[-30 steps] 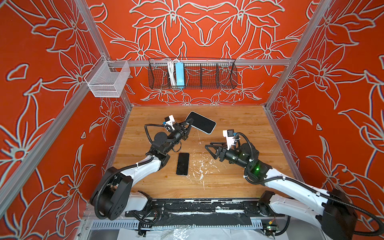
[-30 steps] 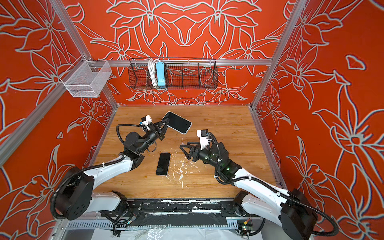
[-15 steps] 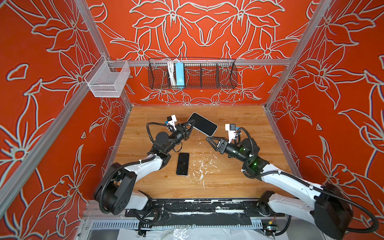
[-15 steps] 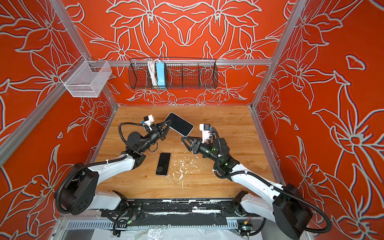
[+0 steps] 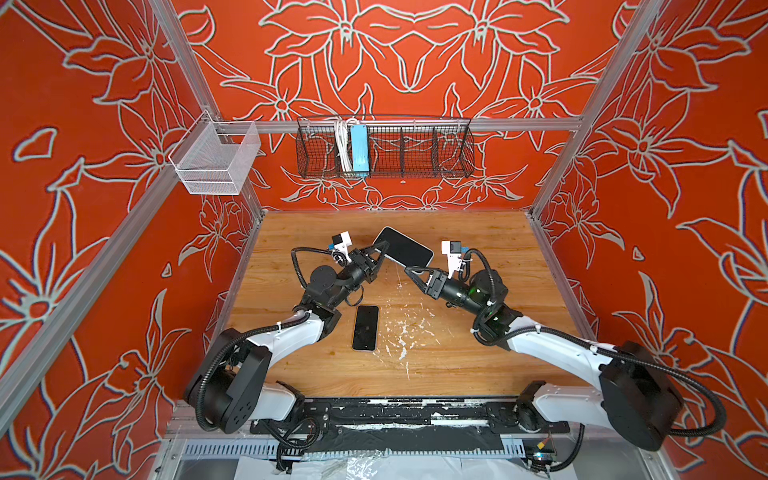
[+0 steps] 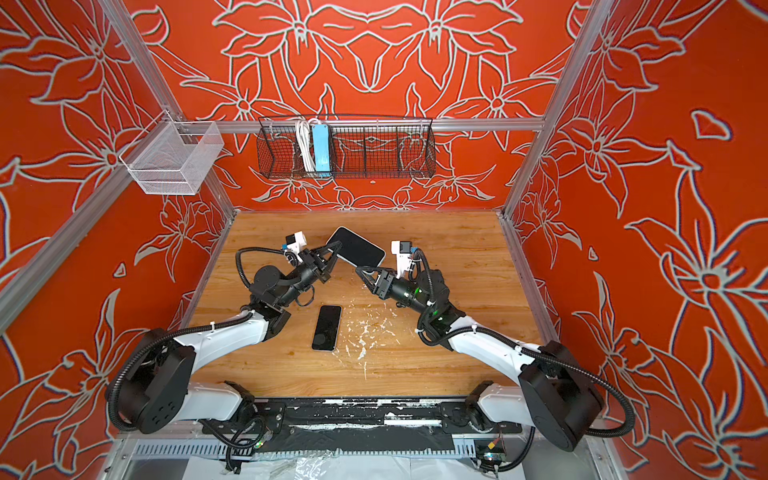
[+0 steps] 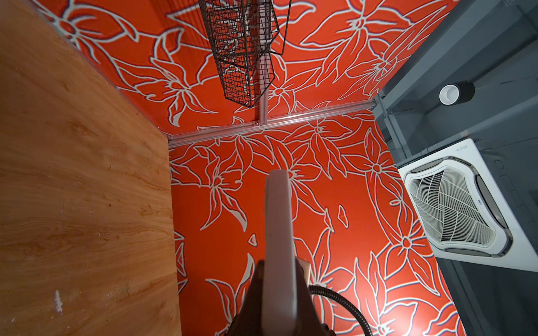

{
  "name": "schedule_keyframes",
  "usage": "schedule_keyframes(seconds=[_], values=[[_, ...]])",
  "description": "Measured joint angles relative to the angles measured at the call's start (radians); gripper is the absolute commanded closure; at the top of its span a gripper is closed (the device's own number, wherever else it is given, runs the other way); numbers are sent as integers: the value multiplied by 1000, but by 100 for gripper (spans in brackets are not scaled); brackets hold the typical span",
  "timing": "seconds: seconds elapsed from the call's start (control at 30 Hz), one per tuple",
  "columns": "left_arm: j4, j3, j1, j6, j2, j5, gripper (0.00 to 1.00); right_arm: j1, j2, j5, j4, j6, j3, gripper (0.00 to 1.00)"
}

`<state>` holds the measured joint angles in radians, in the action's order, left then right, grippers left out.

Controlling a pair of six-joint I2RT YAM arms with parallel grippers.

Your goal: Take the phone out of the phone case

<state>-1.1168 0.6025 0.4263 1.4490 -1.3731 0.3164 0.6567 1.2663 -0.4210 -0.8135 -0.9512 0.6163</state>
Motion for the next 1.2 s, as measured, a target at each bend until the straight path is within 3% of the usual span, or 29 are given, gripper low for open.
schedule_keyframes(seconds=[0.43, 1.2], values=[[1, -3, 0, 30, 0, -29, 100, 12, 2, 18, -45, 1, 0, 77], [1, -16, 13, 93, 0, -84, 100, 57, 19, 90, -53, 53, -6, 77]])
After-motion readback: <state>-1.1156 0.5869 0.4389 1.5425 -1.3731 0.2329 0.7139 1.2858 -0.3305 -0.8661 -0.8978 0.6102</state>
